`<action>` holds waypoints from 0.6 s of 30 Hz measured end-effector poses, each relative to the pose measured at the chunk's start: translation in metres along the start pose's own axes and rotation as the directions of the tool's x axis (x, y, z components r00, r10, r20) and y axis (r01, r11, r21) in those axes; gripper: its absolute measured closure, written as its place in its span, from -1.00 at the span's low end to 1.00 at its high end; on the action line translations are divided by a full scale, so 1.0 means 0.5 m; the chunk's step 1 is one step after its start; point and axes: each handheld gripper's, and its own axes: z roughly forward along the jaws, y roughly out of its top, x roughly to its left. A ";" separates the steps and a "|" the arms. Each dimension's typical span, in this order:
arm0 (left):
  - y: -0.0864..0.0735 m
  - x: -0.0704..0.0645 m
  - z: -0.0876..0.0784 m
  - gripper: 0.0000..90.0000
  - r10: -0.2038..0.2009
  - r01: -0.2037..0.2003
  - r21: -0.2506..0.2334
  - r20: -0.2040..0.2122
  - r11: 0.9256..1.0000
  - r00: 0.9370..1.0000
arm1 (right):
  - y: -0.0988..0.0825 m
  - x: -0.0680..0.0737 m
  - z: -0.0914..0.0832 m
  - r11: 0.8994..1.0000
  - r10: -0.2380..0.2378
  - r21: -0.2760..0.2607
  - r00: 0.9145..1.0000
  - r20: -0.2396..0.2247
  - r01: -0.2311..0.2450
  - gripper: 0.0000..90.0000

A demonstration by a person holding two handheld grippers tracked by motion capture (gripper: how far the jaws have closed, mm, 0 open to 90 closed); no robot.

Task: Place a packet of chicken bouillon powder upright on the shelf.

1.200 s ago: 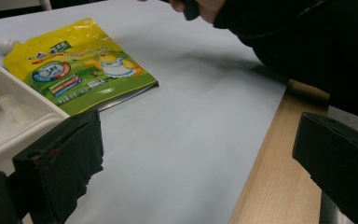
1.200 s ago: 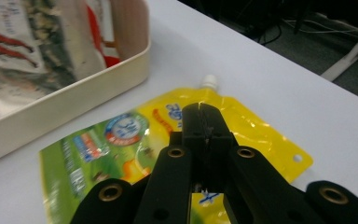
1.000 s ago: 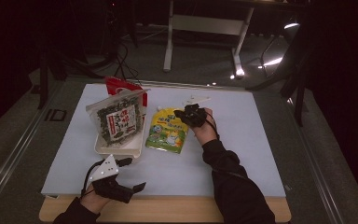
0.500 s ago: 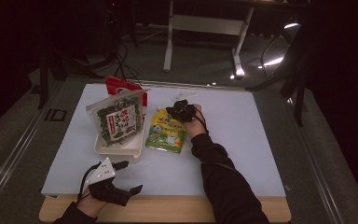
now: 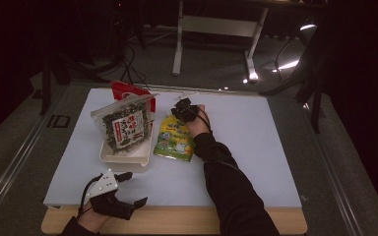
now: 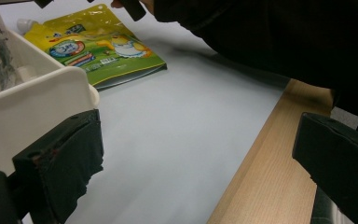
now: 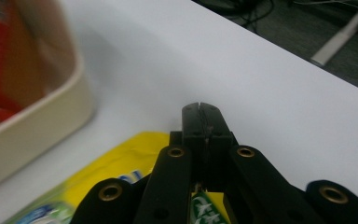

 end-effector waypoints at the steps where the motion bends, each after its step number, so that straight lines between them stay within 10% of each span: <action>1: 0.000 0.000 -0.001 -0.94 -0.001 0.001 -0.001 -0.001 1.000 1.000 | 0.002 -0.004 0.005 1.000 0.012 0.008 1.000 0.004 -0.012 1.00; 18: -0.004 0.001 -0.008 -0.94 -0.007 0.007 -0.001 -0.010 1.000 1.000 | 0.006 -0.025 0.063 0.989 0.076 0.122 0.996 0.049 -0.082 1.00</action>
